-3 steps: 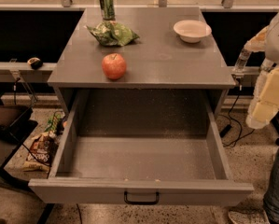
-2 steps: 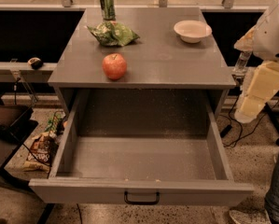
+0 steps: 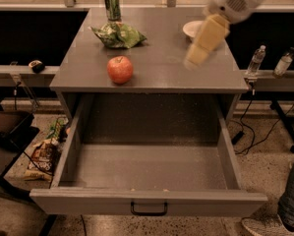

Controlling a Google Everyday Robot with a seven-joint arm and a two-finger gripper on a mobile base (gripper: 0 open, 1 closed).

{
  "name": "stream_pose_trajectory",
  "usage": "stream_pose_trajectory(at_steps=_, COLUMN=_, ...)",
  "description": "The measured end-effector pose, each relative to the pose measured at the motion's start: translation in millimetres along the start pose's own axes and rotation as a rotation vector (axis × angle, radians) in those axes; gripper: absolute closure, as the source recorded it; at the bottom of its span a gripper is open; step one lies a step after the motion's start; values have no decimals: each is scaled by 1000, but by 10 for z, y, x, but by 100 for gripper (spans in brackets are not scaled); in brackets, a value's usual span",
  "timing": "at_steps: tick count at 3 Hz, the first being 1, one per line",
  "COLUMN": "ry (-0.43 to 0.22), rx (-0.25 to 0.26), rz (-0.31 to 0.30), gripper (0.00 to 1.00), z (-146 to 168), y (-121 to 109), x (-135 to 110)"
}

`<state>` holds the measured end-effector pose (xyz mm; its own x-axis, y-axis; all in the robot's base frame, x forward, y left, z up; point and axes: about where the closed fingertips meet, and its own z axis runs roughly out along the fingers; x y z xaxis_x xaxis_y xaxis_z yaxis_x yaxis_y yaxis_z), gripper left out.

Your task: Place green jalapeno chip bag into top drawer

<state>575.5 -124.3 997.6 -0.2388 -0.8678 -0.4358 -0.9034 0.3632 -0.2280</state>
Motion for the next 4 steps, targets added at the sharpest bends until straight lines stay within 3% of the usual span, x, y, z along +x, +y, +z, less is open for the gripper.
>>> stream_pose_trajectory(at_steps=1, ry=-121, rx=52, rz=39, gripper=0, z=180, y=-377, x=-675)
stream_pose_trajectory(at_steps=2, ry=-119, rx=50, rz=38, gripper=0, z=183, y=-370, x=-666)
stream_pose_trajectory(at_steps=3, ry=-184, rx=55, rz=42, gripper=0, z=390, y=-477, x=-685)
stream_pose_trajectory(at_steps=4, ry=-290, rx=57, rz=116, gripper=0, z=933, y=-739, x=-667)
